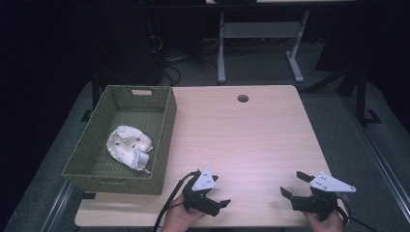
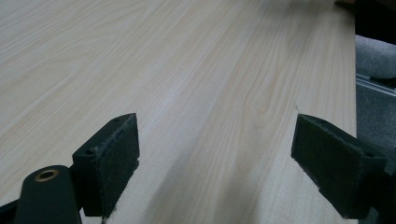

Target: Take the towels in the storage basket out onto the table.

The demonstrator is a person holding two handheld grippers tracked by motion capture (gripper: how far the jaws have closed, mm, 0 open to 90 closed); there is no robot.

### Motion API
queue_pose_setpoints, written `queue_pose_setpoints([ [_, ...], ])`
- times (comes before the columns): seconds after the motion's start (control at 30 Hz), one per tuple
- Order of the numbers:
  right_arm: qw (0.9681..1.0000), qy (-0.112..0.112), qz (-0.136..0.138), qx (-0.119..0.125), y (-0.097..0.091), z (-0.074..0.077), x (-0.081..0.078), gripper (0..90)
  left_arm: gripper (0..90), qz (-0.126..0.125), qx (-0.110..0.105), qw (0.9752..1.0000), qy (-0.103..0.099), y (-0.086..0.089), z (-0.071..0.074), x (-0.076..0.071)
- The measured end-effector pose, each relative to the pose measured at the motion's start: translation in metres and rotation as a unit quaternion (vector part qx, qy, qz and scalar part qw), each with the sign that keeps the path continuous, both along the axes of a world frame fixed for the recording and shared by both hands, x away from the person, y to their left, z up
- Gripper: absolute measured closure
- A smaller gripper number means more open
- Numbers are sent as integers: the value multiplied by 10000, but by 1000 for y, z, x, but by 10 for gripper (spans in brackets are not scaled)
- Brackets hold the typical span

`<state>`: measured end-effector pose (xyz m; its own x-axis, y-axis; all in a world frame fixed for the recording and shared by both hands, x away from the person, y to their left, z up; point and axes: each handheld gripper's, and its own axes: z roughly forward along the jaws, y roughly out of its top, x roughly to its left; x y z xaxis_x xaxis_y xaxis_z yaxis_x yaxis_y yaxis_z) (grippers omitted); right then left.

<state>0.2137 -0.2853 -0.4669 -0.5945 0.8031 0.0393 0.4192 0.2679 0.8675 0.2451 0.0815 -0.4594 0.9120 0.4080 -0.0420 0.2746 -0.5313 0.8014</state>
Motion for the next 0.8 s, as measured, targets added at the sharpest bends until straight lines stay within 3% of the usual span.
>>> queue_pose_setpoints([
  [0.17, 10000, -22, -36, 16, 0, 0, 1, 165, 143, 104, 57, 9998, -134, -1, 3, 1],
  [0.33, 10000, -45, -67, 17, 0, 0, 1, 165, 143, 132, 41, 9999, -86, -1, 6, 0],
  [0.43, 9999, -61, -76, 46, 0, 2, 0, 165, 144, 65, 183, 9998, 17, -4, 9, 5],
  [0.53, 9999, -68, -70, 48, -1, 2, -1, 165, 144, 31, 185, 9997, 132, -6, 11, 10],
  [0.63, 9999, -102, -88, 74, -2, 3, -2, 165, 145, -9, 67, 9986, 527, -9, 20, 28],
  [0.7, 9999, -108, -82, 84, -2, 3, -1, 165, 143, 16, -135, 9968, 783, -10, 26, 39],
  [0.73, 9999, -110, -78, 91, -2, 3, -1, 165, 138, 16, -135, 9968, 783, -10, 26, 39],
  [0.8, 9999, -112, -68, 84, -2, 3, 0, 165, 137, 38, -405, 9935, 1065, -7, 34, 49],
])
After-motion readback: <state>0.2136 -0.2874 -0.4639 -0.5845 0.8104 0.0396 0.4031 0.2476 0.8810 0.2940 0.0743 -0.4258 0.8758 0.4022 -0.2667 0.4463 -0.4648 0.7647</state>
